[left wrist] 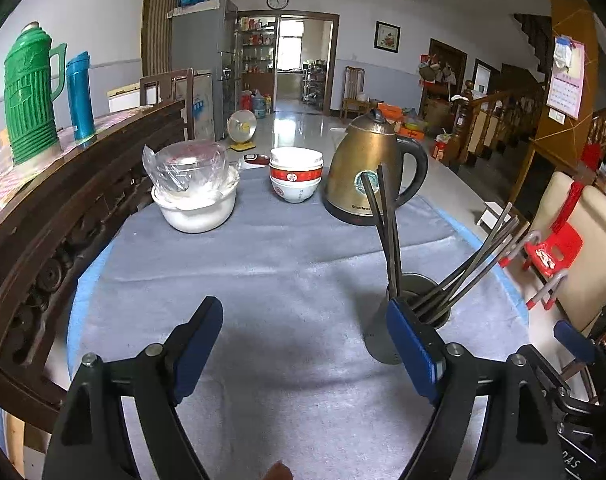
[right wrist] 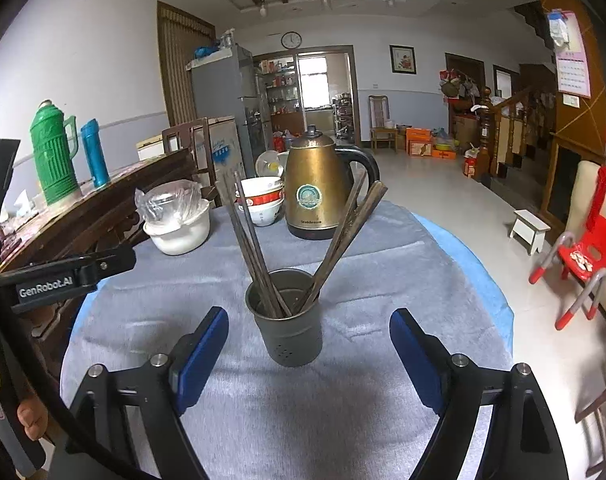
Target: Organize utensils
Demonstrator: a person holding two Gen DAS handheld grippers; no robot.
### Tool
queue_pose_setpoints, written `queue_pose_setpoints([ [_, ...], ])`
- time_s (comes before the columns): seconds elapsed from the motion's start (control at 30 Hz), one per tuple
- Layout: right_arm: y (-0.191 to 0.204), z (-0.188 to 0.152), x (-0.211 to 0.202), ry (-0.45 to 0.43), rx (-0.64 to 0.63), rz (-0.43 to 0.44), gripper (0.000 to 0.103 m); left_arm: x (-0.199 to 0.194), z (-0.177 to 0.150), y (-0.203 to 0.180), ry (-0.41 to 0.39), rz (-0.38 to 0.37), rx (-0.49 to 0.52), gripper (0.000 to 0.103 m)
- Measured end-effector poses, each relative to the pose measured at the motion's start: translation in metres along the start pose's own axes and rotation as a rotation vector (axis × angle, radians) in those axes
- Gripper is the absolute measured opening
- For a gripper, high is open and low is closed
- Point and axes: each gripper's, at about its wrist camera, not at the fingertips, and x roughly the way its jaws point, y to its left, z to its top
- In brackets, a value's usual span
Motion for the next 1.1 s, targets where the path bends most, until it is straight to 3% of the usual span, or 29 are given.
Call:
queue_pose_setpoints([
  [0.33, -0.001, -0.001, -0.002, -0.006, -0.03, -0.049, 0.085, 0.008, -0.006, -0.004, 0.018, -0.021, -0.024, 0.086],
  [0.47, -0.005, -0.002, -0.001, -0.004, -0.016, -0.056, 0.085, 0.011, -0.009, -0.013, 0.013, -0.024, 0.001, 0.096],
  [0.67, -0.015, -0.004, 0.002, -0.001, 0.003, -0.068, 0.085, 0.012, -0.009, -0.023, 0.016, -0.049, 0.015, 0.1],
  [1.1, -0.019, -0.004, 0.005, -0.003, 0.013, -0.073, 0.085, 0.016, -0.01, -0.036, 0.02, -0.071, 0.052, 0.1],
])
